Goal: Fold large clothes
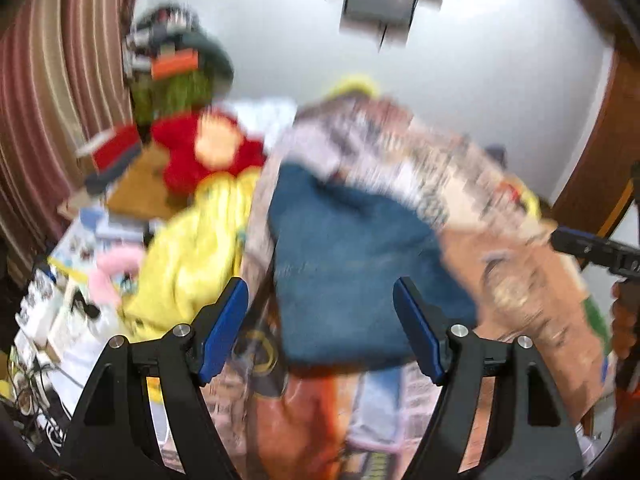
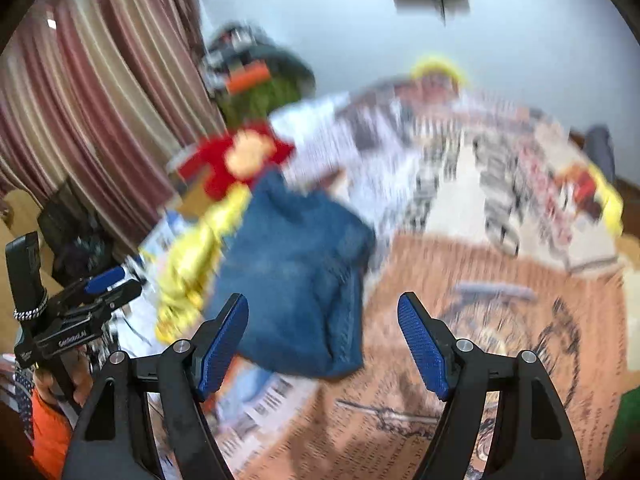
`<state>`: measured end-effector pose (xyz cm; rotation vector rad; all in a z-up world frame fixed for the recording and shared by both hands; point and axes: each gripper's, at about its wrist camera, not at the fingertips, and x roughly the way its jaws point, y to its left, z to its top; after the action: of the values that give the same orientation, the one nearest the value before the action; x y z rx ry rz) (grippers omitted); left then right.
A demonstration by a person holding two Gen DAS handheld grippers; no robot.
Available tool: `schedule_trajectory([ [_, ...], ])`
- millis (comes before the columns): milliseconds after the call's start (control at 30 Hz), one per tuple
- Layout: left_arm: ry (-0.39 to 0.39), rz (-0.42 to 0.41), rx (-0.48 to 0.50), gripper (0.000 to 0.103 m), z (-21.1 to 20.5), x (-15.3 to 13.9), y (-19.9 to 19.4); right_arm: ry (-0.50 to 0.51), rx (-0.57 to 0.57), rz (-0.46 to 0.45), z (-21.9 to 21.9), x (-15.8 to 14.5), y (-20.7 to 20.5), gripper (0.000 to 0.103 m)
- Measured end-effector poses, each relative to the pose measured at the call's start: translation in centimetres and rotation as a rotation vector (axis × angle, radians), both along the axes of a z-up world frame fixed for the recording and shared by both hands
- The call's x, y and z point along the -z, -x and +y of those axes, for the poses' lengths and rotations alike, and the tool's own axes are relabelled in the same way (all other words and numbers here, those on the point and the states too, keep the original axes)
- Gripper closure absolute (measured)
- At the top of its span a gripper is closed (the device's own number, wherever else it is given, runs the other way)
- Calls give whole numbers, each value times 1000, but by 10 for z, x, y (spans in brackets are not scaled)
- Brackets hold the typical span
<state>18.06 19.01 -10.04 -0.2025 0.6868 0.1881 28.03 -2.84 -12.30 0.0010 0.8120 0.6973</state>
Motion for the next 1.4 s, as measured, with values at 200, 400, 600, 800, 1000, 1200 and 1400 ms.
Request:
schedule_trajectory([
  [200,-60,-249,17,29,-34,-75,41,-128,-8,-237,-6,-76,60,28],
  [400,-96,-414,13,29,-61,-113,80,-218,-21,-392,-12,-116,118,28],
  [600,-160,-491,-18,29,-77,-125,109,-234,-1,-471,-15,-128,156,28],
  [800,-188,-491,-51,12,-81,-119,120,-170,38,-549,-7,-125,181,27],
  [1000,-166,-470,-62,3,-78,-112,120,-152,62,-550,-8,-118,186,10],
  [1200,-169,-455,-69,0,-80,-106,119,-153,113,-562,-15,-117,186,0],
  [1400,-156,-443,-64,0,-80,-103,117,-131,131,-576,-15,-117,185,0],
])
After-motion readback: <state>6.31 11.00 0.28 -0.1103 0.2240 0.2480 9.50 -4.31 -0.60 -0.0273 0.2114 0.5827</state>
